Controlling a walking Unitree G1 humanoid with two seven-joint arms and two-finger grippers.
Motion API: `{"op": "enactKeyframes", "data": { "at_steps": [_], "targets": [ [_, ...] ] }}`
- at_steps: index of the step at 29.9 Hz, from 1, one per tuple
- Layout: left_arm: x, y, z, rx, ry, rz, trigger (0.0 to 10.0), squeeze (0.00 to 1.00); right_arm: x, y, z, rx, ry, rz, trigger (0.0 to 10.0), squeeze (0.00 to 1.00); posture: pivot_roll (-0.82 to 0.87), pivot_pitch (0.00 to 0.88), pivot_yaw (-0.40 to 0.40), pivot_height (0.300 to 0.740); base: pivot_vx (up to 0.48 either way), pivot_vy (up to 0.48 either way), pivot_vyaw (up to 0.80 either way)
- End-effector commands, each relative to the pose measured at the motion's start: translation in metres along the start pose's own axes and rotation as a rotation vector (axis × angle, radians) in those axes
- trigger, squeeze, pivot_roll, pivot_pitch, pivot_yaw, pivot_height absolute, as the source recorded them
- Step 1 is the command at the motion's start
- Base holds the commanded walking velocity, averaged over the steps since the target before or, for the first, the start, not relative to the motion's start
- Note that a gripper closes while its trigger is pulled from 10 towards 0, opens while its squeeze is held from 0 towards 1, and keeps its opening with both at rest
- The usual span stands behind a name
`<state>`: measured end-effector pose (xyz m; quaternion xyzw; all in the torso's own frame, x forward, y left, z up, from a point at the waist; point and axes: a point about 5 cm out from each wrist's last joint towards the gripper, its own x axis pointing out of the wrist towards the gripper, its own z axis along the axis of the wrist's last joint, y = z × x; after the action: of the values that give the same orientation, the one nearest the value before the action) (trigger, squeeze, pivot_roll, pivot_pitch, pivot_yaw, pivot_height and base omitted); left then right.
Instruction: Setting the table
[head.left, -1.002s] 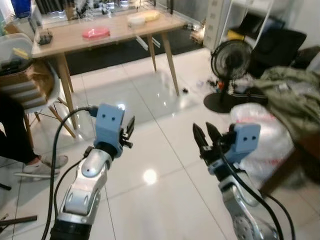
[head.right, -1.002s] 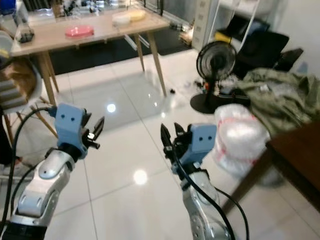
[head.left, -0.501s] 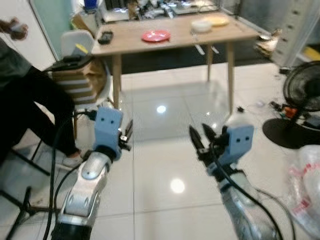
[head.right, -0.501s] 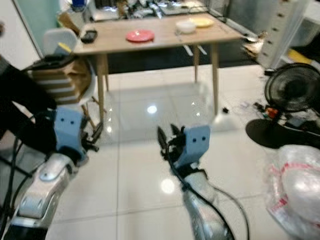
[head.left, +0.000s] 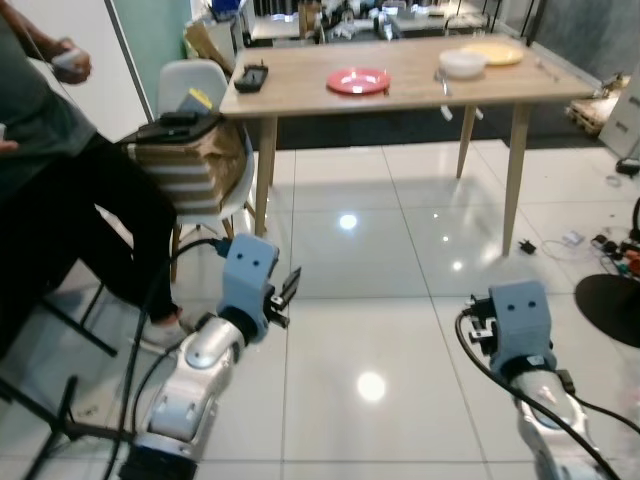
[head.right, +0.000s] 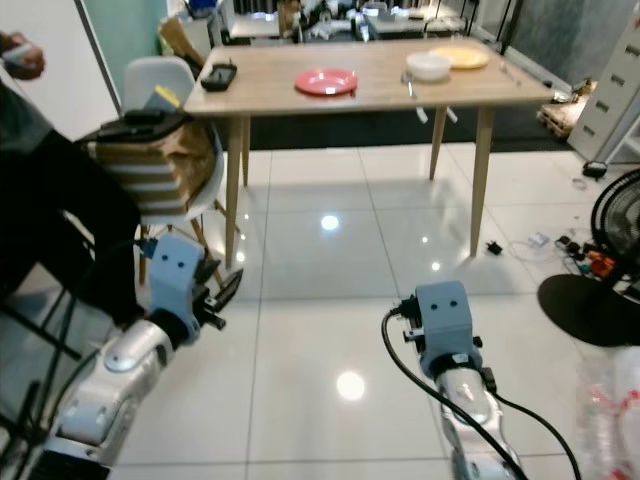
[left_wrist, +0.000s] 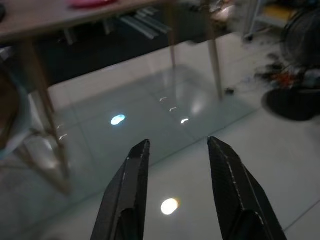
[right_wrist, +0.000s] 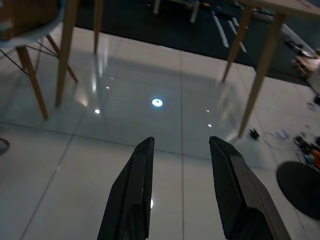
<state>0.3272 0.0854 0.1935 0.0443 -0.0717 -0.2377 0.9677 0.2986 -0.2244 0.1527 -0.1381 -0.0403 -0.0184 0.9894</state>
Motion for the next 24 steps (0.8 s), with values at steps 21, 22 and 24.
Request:
{"op": "enactKeyframes", "data": {
  "at_steps": [21, 22, 24],
  "targets": [
    [-0.006, 0.016, -0.005, 0.02, 0.016, 0.064, 10.0, 0.0, 0.008, 0.02, 0.008, 0.281, -0.111, 0.08, 10.0, 0.0, 0.08, 0.084, 0.134, 0.74, 0.479, 0.0, 0.0],
    [-0.006, 0.016, -0.005, 0.02, 0.015, 0.064, 10.0, 0.0, 0.008, 0.021, 0.009, 0.281, -0.114, 0.087, 10.0, 0.0, 0.08, 0.085, 0.133, 0.74, 0.48, 0.0, 0.0],
    [-0.006, 0.016, -0.005, 0.02, 0.014, 0.065, 10.0, 0.0, 0.008, 0.022, 0.009, 0.283, -0.116, 0.09, 10.0, 0.0, 0.09, 0.085, 0.133, 0.74, 0.48, 0.0, 0.0]
  ]
}}
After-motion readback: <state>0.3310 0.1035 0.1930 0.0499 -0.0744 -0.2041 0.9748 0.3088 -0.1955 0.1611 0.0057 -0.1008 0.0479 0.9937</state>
